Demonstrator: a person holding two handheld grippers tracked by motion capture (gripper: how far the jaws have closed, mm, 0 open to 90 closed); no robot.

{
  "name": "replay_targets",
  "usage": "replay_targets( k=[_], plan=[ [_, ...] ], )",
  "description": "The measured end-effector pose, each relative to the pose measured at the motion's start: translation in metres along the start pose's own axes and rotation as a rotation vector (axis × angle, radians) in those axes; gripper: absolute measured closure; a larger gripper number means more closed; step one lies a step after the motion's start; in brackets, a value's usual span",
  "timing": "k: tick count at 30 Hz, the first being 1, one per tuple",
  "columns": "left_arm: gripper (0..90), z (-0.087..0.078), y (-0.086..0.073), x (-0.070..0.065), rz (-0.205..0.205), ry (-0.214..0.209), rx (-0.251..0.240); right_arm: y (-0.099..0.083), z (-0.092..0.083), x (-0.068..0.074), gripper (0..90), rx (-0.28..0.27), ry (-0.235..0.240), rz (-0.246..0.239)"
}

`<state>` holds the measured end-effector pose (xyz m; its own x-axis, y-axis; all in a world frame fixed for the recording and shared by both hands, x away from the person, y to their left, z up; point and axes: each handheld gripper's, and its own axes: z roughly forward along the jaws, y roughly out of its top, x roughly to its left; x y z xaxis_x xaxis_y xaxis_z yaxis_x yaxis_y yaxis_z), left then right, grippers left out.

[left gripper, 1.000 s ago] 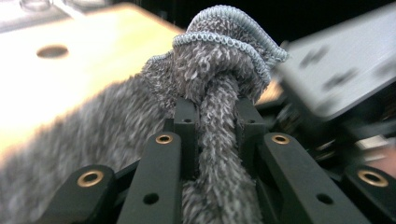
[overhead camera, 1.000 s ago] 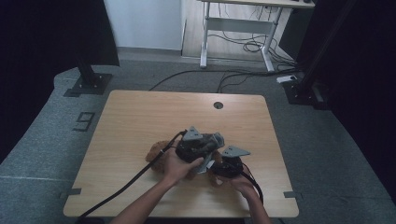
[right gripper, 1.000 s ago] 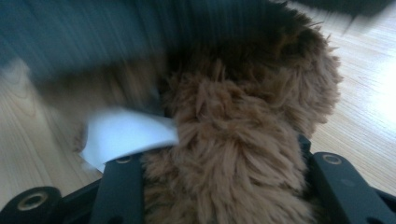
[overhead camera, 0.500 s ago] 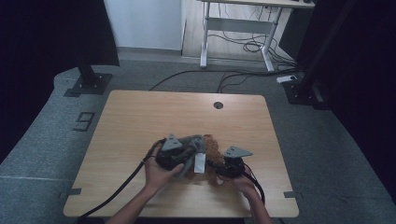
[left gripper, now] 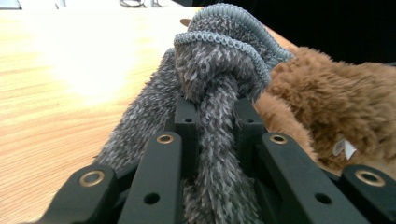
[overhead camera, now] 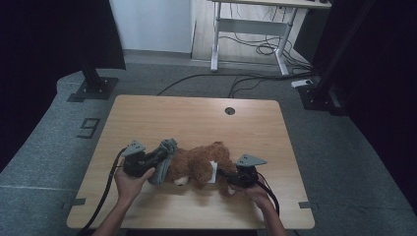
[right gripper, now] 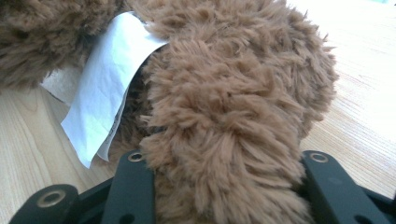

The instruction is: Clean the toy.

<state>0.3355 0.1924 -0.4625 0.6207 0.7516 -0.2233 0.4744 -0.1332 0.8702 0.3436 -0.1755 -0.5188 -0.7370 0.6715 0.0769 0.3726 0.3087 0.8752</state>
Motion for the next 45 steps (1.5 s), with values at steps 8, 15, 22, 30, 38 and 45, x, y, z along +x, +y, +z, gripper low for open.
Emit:
replay_targets(
  k=[8, 15, 22, 30, 38, 45],
  plan=[
    [75.9, 0.048, 0.039, -0.067, 0.104, -0.156, 0.011, 0.0, 0.001, 0.001, 56.8, -0.005, -0.012, 0.004],
    [75.1, 0.103, 0.051, -0.112, 0.184, -0.221, 0.149, -0.001, 0.001, 0.003, 56.7, -0.004, -0.024, -0.006],
    [75.7, 0.116, 0.033, -0.116, 0.223, -0.18, 0.176, -0.002, 0.002, 0.004, 56.7, 0.004, -0.031, -0.005],
    [76.7, 0.091, 0.022, -0.091, 0.175, -0.156, 0.138, -0.002, 0.001, 0.002, 56.8, -0.004, -0.022, 0.001],
    [76.7, 0.053, 0.011, -0.049, 0.093, -0.101, 0.072, -0.003, 0.001, 0.002, 56.7, -0.011, -0.014, -0.013],
    [76.7, 0.023, -0.002, -0.024, 0.056, -0.068, 0.04, -0.003, 0.001, 0.002, 56.7, -0.015, -0.008, -0.006]
  ],
)
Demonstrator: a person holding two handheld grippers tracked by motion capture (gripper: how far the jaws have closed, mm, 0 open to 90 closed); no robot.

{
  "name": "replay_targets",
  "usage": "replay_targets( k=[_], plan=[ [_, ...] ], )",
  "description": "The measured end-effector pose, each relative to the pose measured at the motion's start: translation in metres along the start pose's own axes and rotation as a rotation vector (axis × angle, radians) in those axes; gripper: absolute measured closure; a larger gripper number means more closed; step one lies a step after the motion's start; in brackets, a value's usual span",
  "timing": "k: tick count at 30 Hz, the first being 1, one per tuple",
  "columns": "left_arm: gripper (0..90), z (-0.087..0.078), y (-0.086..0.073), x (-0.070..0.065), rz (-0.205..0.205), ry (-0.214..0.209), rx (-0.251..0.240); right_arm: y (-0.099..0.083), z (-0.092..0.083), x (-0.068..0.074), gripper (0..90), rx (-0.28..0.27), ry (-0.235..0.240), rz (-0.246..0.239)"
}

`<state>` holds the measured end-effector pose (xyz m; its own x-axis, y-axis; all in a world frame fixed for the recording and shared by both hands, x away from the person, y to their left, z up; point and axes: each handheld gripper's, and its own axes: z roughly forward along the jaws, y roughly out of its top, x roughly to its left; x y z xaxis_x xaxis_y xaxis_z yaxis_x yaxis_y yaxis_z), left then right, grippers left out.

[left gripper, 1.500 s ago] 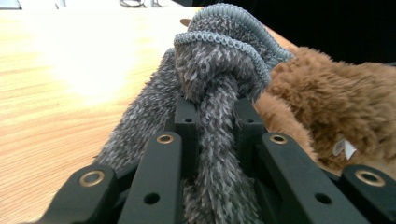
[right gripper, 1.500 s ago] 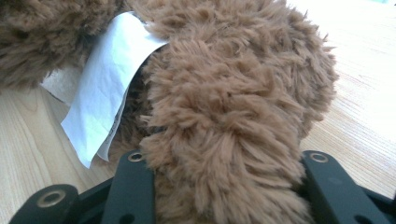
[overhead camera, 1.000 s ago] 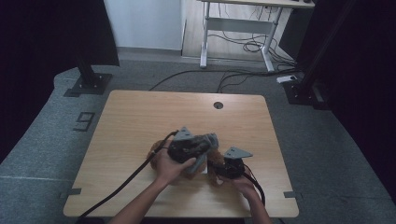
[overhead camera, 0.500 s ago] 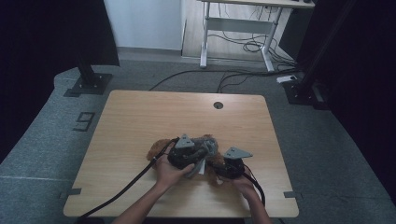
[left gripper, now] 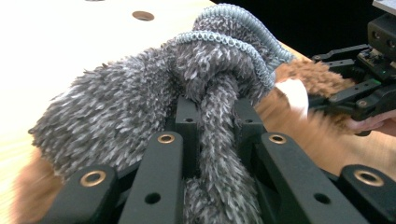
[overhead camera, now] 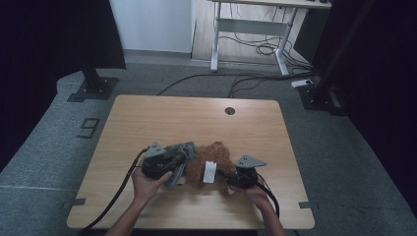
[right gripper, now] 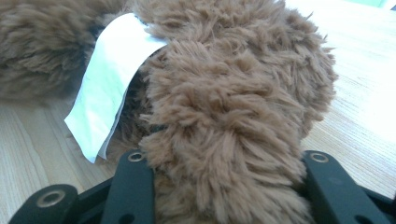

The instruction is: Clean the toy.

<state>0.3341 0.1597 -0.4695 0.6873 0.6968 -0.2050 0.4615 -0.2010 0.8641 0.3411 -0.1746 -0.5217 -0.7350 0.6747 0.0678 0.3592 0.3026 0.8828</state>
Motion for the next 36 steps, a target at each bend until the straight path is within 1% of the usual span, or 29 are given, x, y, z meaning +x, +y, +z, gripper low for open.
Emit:
replay_targets(
  k=[5, 10, 11, 13, 15, 16, 17, 19, 20, 21, 22, 24, 26, 27, 28, 29, 30, 31, 32, 33, 34, 35, 36],
  plan=[
    [76.6, -0.019, -0.009, 0.015, -0.047, 0.031, -0.035, 0.0, 0.0, 0.0, 56.7, -0.001, 0.0, 0.003],
    [76.3, -0.029, -0.01, 0.026, -0.062, 0.078, -0.034, 0.0, 0.0, -0.001, 56.7, 0.0, -0.002, 0.007],
    [76.2, -0.03, -0.009, 0.027, -0.067, 0.081, -0.034, 0.0, 0.0, -0.001, 56.7, 0.001, -0.003, 0.009],
    [76.3, -0.03, -0.006, 0.027, -0.078, 0.069, -0.039, 0.0, 0.0, -0.002, 56.7, -0.001, 0.0, 0.015],
    [76.4, -0.026, 0.002, 0.02, -0.061, 0.052, -0.042, 0.0, 0.0, -0.003, 56.7, -0.001, 0.001, 0.019],
    [76.4, -0.024, 0.005, 0.017, -0.06, 0.033, -0.048, 0.0, 0.001, -0.003, 56.7, -0.004, 0.002, 0.024],
    [76.4, -0.018, 0.013, 0.011, -0.057, -0.004, -0.055, 0.0, 0.001, -0.004, 56.7, -0.002, 0.003, 0.025],
    [76.4, -0.008, 0.027, -0.003, -0.019, -0.025, -0.051, 0.0, 0.001, -0.004, 56.7, -0.003, 0.003, 0.022],
    [76.4, -0.003, 0.033, -0.008, -0.006, -0.039, -0.052, -0.001, 0.001, -0.003, 56.6, -0.005, 0.002, 0.023],
    [76.4, 0.004, 0.042, -0.018, 0.017, -0.058, -0.05, -0.001, 0.0, -0.003, 56.6, -0.003, 0.002, 0.021],
    [76.4, 0.01, 0.05, -0.026, 0.034, -0.067, -0.048, -0.001, 0.001, -0.003, 56.7, -0.003, 0.002, 0.021],
    [76.4, 0.025, 0.061, -0.042, 0.06, -0.101, -0.029, -0.001, 0.001, -0.003, 56.7, -0.003, 0.003, 0.023],
    [76.4, 0.043, 0.067, -0.059, 0.094, -0.123, 0.009, -0.001, 0.001, -0.003, 56.6, -0.005, 0.003, 0.025],
    [76.3, 0.051, 0.067, -0.064, 0.102, -0.13, 0.021, -0.001, 0.001, -0.003, 56.7, -0.006, 0.003, 0.028],
    [76.3, 0.063, 0.065, -0.072, 0.115, -0.135, 0.053, -0.001, 0.001, -0.003, 56.6, -0.006, 0.002, 0.028],
    [76.2, 0.073, 0.062, -0.077, 0.126, -0.135, 0.078, -0.001, 0.001, -0.003, 56.6, -0.006, 0.002, 0.029],
    [76.1, 0.083, 0.057, -0.08, 0.134, -0.129, 0.107, -0.001, 0.001, -0.003, 56.6, -0.006, 0.002, 0.03],
    [76.1, 0.088, 0.052, -0.081, 0.142, -0.123, 0.127, -0.001, 0.001, -0.002, 56.6, -0.003, 0.001, 0.03],
    [76.0, 0.094, 0.045, -0.081, 0.161, -0.108, 0.147, -0.001, 0.001, -0.003, 56.7, -0.004, -0.001, 0.028],
    [76.1, 0.094, 0.041, -0.08, 0.162, -0.105, 0.135, -0.001, 0.001, -0.003, 56.6, 0.002, -0.004, 0.026],
    [76.2, 0.091, 0.04, -0.078, 0.153, -0.107, 0.125, -0.001, 0.001, -0.003, 56.6, 0.004, -0.005, 0.027],
    [76.2, 0.086, 0.04, -0.075, 0.151, -0.099, 0.115, -0.002, 0.001, -0.004, 56.7, 0.0, -0.001, 0.03],
    [76.3, 0.08, 0.039, -0.072, 0.157, -0.076, 0.103, -0.002, 0.001, -0.004, 56.7, -0.001, 0.0, 0.029]
  ],
)
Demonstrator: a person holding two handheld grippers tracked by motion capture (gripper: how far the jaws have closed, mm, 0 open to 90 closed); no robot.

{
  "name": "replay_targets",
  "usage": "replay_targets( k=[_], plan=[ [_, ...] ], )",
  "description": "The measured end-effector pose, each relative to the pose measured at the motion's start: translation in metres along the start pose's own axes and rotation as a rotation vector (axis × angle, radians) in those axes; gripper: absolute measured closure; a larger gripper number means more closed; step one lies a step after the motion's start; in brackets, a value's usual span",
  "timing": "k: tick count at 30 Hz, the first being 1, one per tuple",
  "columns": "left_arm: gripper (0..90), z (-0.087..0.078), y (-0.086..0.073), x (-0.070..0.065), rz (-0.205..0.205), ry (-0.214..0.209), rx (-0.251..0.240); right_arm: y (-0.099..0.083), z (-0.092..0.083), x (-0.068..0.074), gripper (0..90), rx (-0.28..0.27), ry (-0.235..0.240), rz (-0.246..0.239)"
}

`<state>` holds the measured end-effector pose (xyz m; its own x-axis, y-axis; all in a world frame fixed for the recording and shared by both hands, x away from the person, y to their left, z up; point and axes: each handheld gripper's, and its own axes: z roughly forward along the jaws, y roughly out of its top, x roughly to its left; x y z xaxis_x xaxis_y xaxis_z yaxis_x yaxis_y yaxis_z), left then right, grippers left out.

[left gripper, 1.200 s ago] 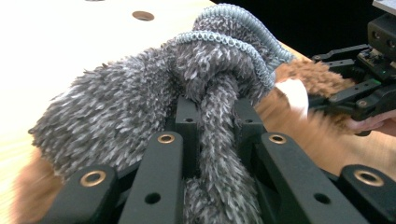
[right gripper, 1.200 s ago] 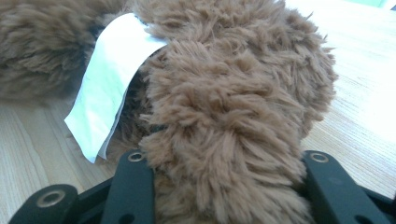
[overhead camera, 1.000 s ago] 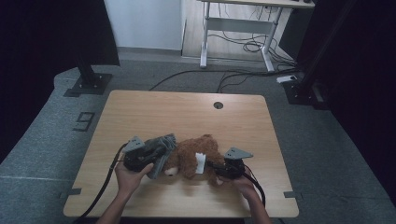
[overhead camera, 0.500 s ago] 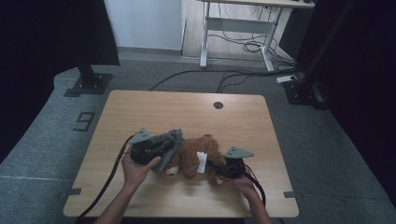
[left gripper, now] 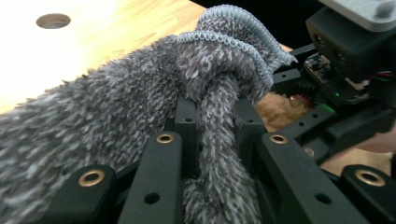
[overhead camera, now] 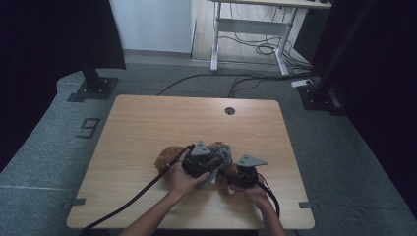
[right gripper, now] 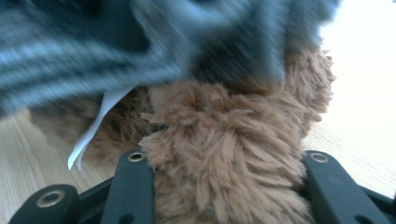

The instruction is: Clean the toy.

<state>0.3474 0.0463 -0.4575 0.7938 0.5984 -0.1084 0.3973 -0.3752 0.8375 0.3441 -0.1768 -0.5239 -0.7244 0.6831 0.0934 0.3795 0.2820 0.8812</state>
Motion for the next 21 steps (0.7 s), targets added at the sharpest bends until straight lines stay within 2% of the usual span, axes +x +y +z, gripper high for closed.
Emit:
replay_targets(
  k=[2, 6, 7, 10, 13, 15, 17, 19, 21],
  plan=[
    [76.3, -0.013, -0.006, 0.01, -0.01, 0.04, -0.016, 0.0, 0.0, 0.0, 56.7, -0.001, 0.003, 0.004],
    [76.3, -0.042, -0.024, 0.036, -0.069, 0.109, -0.065, 0.0, 0.0, 0.0, 56.7, -0.001, 0.008, -0.002],
    [76.3, -0.053, -0.031, 0.047, -0.095, 0.122, -0.077, 0.0, 0.0, 0.0, 56.6, -0.002, 0.008, -0.003],
    [76.2, -0.077, -0.046, 0.07, -0.165, 0.118, -0.107, 0.0, 0.0, 0.0, 56.7, -0.005, 0.011, -0.001],
    [76.2, -0.096, -0.056, 0.083, -0.19, 0.165, -0.11, 0.0, 0.0, 0.0, 56.6, -0.004, 0.009, -0.002],
    [76.1, -0.102, -0.062, 0.09, -0.211, 0.177, -0.106, 0.0, 0.0, 0.0, 56.6, -0.004, 0.007, 0.003],
    [76.1, -0.104, -0.061, 0.093, -0.228, 0.159, -0.113, 0.0, 0.0, -0.001, 56.6, -0.004, 0.005, 0.007],
    [76.1, -0.1, -0.05, 0.088, -0.196, 0.16, -0.114, 0.0, 0.001, -0.002, 56.6, -0.007, 0.002, 0.01],
    [76.0, -0.094, -0.038, 0.082, -0.171, 0.14, -0.117, 0.0, 0.001, -0.002, 56.6, -0.009, 0.0, 0.013]
  ],
)
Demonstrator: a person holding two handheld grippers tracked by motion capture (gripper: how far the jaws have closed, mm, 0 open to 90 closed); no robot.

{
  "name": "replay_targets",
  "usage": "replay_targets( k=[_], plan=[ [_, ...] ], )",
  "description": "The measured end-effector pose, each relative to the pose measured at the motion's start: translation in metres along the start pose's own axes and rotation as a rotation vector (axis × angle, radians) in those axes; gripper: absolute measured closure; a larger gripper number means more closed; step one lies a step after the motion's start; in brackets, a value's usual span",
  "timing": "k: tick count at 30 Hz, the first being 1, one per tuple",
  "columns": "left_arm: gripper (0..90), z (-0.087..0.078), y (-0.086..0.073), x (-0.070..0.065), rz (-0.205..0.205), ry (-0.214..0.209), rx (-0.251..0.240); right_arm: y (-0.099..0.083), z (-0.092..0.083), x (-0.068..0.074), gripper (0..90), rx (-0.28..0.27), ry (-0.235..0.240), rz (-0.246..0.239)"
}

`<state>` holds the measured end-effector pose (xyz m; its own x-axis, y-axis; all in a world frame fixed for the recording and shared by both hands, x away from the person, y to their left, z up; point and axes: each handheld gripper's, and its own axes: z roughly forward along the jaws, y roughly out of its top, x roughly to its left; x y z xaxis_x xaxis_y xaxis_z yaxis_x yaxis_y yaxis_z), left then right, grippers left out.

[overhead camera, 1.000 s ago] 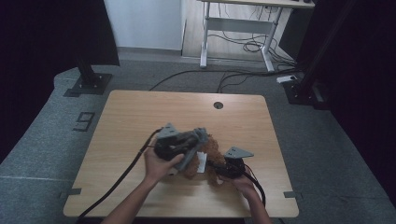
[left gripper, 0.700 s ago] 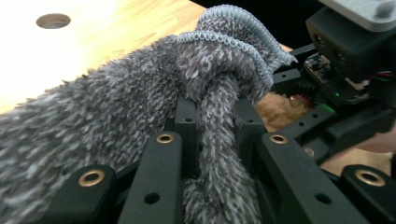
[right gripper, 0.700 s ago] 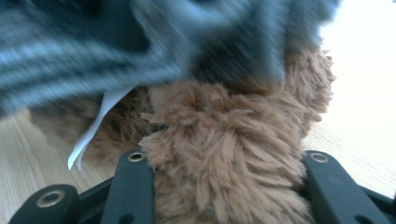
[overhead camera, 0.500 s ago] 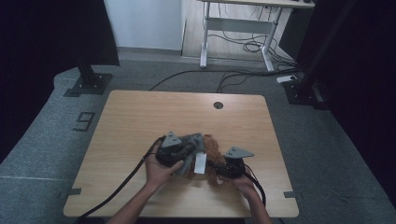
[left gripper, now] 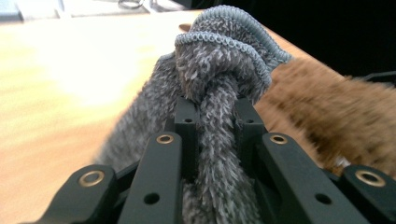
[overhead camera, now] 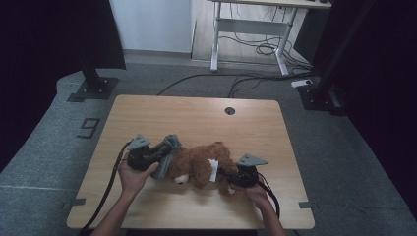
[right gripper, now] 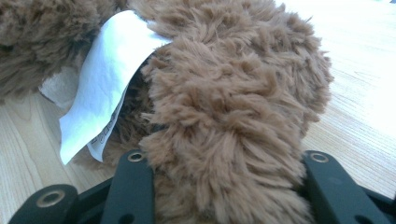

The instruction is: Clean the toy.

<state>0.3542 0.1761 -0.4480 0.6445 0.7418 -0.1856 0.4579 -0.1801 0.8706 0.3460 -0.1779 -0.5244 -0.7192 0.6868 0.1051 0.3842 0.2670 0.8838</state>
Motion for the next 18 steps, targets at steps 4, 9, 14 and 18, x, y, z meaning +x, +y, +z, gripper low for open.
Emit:
replay_targets(
  k=[4, 9, 14, 18],
  plan=[
    [75.7, 0.028, 0.02, -0.017, 0.042, -0.026, 0.042, 0.0, -0.001, 0.001, 56.6, -0.002, -0.004, -0.006],
    [75.6, 0.052, 0.016, -0.023, 0.054, -0.027, 0.115, 0.0, -0.002, 0.002, 56.4, -0.002, -0.008, -0.011],
    [75.9, 0.049, 0.006, -0.023, 0.044, -0.036, 0.116, 0.0, -0.002, 0.003, 55.0, 0.001, -0.004, -0.025],
    [76.3, 0.044, -0.005, -0.024, 0.038, -0.053, 0.109, 0.002, -0.006, 0.004, 42.2, 0.012, 0.023, -0.031]
  ],
)
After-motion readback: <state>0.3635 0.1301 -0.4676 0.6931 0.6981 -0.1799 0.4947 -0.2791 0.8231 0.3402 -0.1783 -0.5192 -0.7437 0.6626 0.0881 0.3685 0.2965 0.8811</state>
